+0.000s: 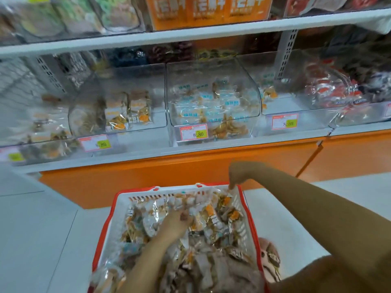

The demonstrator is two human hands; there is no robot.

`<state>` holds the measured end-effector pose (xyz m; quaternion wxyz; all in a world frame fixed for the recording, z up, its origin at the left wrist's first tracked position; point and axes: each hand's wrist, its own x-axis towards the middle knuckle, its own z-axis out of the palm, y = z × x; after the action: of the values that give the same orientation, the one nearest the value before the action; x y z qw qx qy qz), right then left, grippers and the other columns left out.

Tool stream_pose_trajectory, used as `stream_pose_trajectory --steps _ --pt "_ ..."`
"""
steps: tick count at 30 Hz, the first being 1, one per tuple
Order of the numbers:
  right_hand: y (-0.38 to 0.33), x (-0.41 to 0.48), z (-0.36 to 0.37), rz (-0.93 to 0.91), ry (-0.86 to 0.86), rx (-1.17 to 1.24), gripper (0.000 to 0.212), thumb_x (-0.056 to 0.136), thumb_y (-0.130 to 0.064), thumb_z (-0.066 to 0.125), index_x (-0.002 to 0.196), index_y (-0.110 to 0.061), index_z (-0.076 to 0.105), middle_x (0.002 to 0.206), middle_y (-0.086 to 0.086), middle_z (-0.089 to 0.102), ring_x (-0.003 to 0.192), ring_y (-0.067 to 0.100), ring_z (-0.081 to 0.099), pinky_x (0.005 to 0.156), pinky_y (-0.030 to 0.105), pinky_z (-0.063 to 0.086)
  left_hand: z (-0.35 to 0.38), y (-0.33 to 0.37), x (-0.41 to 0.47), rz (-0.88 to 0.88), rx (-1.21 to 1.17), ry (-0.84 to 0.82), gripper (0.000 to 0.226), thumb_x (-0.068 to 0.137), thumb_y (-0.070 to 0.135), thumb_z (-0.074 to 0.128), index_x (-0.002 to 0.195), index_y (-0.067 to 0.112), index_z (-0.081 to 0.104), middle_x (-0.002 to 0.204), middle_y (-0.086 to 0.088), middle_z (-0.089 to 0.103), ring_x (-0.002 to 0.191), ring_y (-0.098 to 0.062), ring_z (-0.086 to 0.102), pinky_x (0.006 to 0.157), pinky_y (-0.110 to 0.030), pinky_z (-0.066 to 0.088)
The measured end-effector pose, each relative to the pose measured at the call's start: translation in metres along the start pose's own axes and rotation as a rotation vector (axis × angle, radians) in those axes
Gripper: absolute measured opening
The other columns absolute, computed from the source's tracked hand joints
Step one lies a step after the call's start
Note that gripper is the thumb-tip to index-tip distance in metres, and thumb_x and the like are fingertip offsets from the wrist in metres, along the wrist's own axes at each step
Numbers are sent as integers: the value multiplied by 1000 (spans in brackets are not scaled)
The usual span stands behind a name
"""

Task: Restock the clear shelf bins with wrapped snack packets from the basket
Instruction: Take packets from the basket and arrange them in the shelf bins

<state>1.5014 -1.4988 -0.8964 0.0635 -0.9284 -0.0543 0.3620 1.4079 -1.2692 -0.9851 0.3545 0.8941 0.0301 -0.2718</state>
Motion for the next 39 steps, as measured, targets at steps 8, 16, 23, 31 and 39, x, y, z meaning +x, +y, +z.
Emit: stream_pose_trajectory --steps 8,16,23,31,39 --pt "-12 28 96 107 172 -3 22 95 -11 46 78 -9 59 68 1 49 64 15 51 66 26 40 -1 -24 -3 -49 -44 -31 25 97 21 50 118 18 65 111 0 67 79 -8 60 69 -18 46" --pt "5 -2 30 -85 302 436 26 89 -20 66 66 -15 54 65 -4 52 59 9 45 53 18 36 -32 -3 -21 1 -342 167 9 94 22 58 97 24 66 107 7 66 78 2 55 66 -9 41" --pt "-26 -54 -11 -499 -30 763 22 93 -18 60 93 3 65 85 9 64 78 19 57 77 29 48 -79 46 -66 137 -888 -33 47 76 33 66 119 15 60 106 -6 72 95 -20 70 78 -26 57" --pt "-79 -74 -6 -533 96 967 27 88 -28 64 82 -1 65 75 7 59 73 15 58 77 28 48 -129 41 -89 228 -801 -116 49 70 17 74 116 6 60 99 -8 73 83 -18 71 74 -27 56" --pt "-132 -102 11 -568 263 1355 41 77 -35 61 102 -3 69 97 11 73 93 26 68 79 25 55 -181 37 -88 311 -696 66 34 79 8 73 112 7 64 99 -8 73 84 -22 68 81 -31 58"
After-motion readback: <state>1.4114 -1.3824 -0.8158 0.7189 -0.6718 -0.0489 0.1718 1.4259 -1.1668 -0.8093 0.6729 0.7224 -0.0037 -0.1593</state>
